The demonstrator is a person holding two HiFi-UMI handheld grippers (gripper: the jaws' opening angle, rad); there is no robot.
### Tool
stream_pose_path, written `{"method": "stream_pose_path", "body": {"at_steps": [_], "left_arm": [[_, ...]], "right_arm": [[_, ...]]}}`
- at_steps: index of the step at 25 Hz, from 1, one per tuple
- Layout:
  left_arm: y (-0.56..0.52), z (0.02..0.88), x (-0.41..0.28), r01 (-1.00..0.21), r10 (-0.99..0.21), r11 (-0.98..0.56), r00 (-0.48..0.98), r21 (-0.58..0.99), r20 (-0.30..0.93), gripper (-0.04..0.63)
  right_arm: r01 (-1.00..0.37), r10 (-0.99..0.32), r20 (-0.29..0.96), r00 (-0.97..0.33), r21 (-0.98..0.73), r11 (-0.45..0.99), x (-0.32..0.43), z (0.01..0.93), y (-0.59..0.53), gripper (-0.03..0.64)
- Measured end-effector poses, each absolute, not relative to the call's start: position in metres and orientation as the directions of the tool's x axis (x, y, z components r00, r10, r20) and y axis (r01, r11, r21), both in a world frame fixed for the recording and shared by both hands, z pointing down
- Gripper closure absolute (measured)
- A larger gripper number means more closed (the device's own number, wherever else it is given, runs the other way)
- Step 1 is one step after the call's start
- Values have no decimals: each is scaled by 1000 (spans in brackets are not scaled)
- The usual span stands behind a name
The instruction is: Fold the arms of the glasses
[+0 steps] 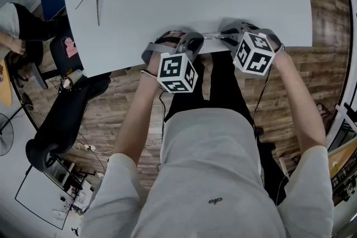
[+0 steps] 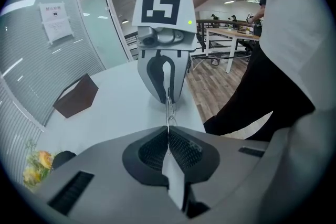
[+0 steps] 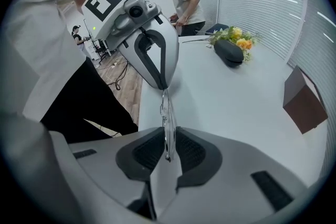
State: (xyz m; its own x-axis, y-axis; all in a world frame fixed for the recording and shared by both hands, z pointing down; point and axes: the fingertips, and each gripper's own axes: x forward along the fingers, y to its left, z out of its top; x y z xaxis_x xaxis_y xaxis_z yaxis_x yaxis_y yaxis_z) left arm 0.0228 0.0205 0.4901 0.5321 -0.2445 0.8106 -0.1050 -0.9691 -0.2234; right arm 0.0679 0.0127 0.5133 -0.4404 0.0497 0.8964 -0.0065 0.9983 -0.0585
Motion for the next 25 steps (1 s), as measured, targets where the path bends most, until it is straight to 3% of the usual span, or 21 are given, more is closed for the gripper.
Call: {"method": "stream_pose_path", "body": {"at_steps": [8, 16, 25], "left_arm": [[10, 496, 21, -139, -256, -967, 519, -215, 816, 573], [5, 506, 18, -144, -259, -966, 495, -216, 829, 572], [1, 524, 7, -208, -264, -960, 457, -187, 850, 572]], "right_arm": [[-59, 37, 885, -465, -72, 996, 62, 517, 8, 527], [-116, -7, 861, -508, -60, 991, 52, 512, 0, 449], [-252, -111, 816, -568, -43, 967, 42, 498, -16, 453]]}}
